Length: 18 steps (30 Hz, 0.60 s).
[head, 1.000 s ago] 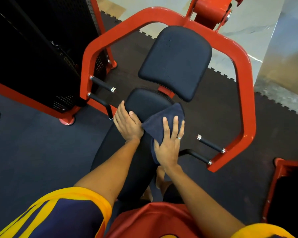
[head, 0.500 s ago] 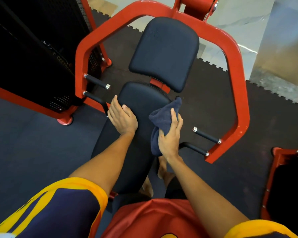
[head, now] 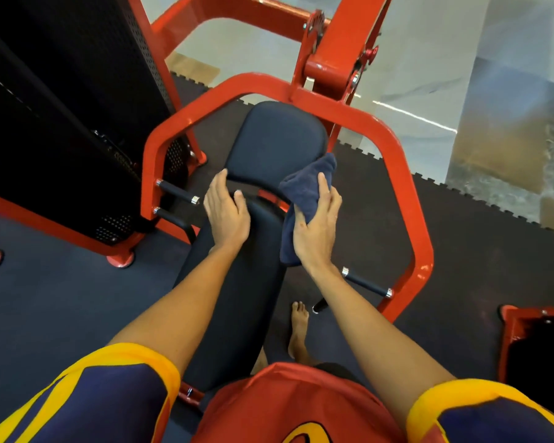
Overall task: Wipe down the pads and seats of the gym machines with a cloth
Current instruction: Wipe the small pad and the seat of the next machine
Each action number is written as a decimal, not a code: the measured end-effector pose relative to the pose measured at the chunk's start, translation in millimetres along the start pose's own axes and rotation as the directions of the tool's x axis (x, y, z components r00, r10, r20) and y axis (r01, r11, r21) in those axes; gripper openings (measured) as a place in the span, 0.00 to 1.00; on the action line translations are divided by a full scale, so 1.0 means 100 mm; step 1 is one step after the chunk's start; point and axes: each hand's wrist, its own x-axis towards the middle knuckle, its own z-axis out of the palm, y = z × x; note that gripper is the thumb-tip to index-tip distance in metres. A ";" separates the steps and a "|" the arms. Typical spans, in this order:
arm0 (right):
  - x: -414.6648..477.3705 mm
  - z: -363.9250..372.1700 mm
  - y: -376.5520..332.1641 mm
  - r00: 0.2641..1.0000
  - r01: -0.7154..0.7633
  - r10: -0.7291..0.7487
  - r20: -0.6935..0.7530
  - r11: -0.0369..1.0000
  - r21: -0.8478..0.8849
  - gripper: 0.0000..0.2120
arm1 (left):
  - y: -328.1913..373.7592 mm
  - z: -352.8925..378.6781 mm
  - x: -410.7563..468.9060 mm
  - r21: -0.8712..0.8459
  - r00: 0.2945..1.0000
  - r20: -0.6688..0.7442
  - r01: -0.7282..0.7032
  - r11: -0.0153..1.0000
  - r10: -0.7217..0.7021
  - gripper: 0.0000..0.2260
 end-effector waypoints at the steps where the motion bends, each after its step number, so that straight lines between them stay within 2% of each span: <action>1: 0.05 0.05 -0.04 1.000 0.018 -0.017 0.025 0.999 -0.030 0.34 | 0.13 0.02 0.09 -0.007 0.999 -0.001 -0.036 0.999 0.036 0.23; 4: 0.19 0.17 -0.10 0.996 0.063 -0.053 0.075 0.988 -0.138 0.36 | 0.42 0.09 0.30 -0.002 0.991 0.021 -0.130 0.992 0.130 0.24; 10: 0.88 0.21 -0.28 0.992 0.129 -0.129 0.015 0.967 -0.222 0.34 | 0.70 0.24 0.73 0.003 0.958 0.117 -0.262 0.965 0.260 0.25; 14: 0.89 0.22 -0.25 0.979 0.193 -0.201 -0.033 0.967 -0.167 0.36 | 0.67 0.38 0.90 0.078 0.912 0.157 -0.395 0.916 0.380 0.25; 18: 0.35 0.32 0.04 0.983 0.159 -0.169 -0.076 0.980 -0.123 0.42 | 0.59 0.51 0.90 0.223 0.895 0.129 -0.445 0.867 0.426 0.25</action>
